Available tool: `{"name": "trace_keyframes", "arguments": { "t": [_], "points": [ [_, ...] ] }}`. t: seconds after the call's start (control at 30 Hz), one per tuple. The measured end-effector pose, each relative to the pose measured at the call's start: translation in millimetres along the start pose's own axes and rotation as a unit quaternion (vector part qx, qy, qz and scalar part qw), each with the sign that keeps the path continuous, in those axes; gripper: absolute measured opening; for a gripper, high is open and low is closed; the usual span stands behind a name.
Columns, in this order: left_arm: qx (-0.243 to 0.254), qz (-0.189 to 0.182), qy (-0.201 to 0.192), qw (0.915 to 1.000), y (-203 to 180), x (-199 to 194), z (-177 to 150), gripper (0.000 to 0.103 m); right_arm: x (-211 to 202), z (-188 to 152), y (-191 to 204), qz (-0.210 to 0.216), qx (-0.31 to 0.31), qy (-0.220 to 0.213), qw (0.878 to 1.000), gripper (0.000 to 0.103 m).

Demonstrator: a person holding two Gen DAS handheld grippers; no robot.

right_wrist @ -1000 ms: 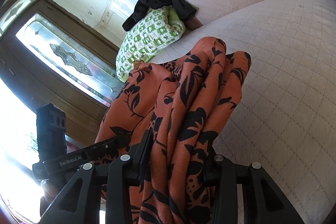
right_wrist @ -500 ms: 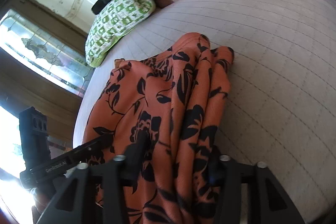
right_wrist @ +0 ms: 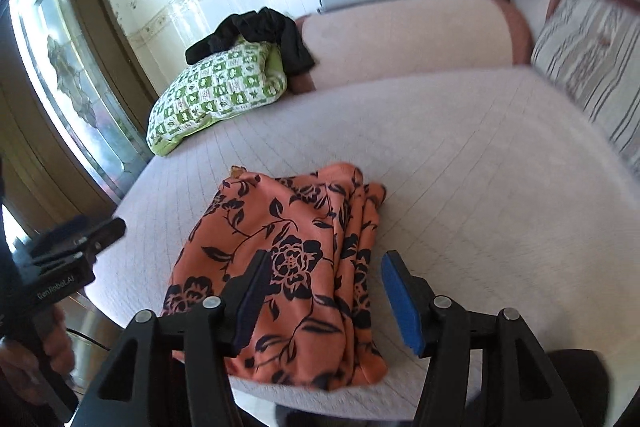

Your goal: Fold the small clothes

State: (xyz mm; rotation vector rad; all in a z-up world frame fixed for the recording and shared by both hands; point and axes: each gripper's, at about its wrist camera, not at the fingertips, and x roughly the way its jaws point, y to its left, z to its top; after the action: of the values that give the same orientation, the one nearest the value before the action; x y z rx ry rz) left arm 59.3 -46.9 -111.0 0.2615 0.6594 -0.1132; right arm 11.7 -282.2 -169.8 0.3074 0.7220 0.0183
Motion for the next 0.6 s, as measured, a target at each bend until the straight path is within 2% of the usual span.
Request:
{"name": "trace_keyframes", "arguments": {
  "t": [0.27, 0.4, 0.6],
  "points": [
    [-0.023, 0.013, -0.064, 0.9976, 16, -79, 6, 0.099, -79, 3, 40, -0.01, -0.05, -0.048, 0.998, 0.066],
    [-0.03, 0.018, -0.082, 0.996, 19, -107, 6, 0.099, -105, 3, 59, -0.021, -0.072, -0.074, 0.994, 0.066],
    [-0.026, 0.057, -0.115, 0.9914, 20, -140, 5, 0.103, -134, 5, 73, -0.017, -0.076, -0.095, 0.992, 0.067]
  ]
}}
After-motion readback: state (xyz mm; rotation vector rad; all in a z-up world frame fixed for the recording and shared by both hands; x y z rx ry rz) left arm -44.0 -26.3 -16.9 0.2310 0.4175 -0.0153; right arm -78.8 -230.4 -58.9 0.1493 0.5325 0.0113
